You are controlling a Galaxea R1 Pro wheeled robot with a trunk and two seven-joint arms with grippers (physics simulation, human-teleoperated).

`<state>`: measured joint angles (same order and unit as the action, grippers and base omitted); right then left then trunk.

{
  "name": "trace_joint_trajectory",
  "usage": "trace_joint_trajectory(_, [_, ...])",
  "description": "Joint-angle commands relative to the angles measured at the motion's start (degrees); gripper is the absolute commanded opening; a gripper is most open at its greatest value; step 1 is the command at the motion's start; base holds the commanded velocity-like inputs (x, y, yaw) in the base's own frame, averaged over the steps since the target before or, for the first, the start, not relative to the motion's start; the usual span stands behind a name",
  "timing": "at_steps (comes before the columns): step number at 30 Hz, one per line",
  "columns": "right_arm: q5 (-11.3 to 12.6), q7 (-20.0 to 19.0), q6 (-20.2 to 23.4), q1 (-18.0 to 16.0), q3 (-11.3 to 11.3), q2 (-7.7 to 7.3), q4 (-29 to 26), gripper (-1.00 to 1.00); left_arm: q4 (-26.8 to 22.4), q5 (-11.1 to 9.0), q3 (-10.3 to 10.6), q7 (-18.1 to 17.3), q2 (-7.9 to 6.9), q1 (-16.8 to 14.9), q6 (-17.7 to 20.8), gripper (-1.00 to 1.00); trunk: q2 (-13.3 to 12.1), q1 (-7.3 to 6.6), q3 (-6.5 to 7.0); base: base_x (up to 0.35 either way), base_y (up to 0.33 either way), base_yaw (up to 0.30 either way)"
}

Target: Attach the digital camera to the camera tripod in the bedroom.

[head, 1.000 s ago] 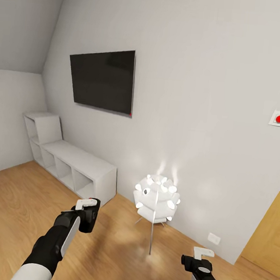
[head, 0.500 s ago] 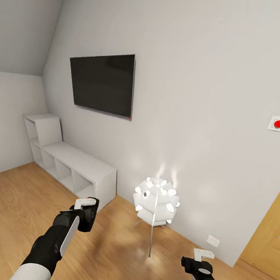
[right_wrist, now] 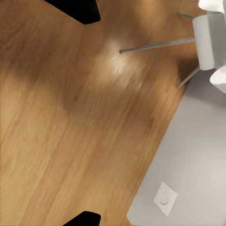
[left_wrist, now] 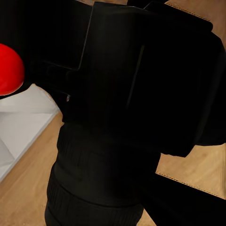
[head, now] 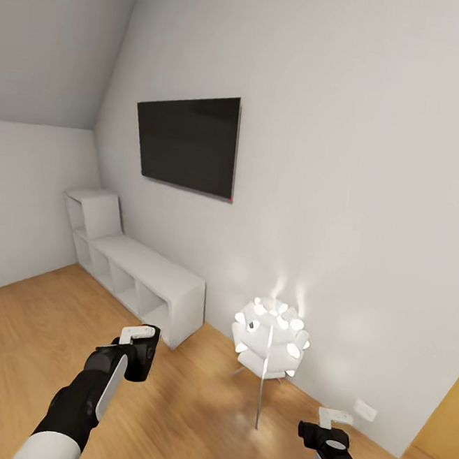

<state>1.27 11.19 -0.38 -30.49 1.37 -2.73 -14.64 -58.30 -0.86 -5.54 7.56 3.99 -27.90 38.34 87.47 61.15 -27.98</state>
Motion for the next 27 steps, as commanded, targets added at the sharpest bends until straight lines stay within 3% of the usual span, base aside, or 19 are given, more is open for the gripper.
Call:
trace_joint_trajectory(1, [0.1,0.0,0.0,0.0,0.1,0.0,0.0,1.0,0.0,-0.1,-0.1,0.2,0.05,0.0,0.2,-1.0,-0.4,-0.23,0.12,0.0,0.0,0.269])
trace_joint_trajectory(11, [0.1,0.0,-0.1,0.0,0.1,-0.06,0.0,1.0,0.0,-0.1,-0.1,0.2,0.05,0.0,0.2,-1.0,-4.4,-2.43,1.92,0.0,0.0,0.26])
trace_joint_trajectory(27, [0.1,0.0,-0.7,0.0,0.1,-0.08,0.0,1.0,0.0,-0.1,0.0,0.2,0.05,0.0,0.2,-1.0,-10.8,-5.94,4.79,0.0,0.0,0.03])
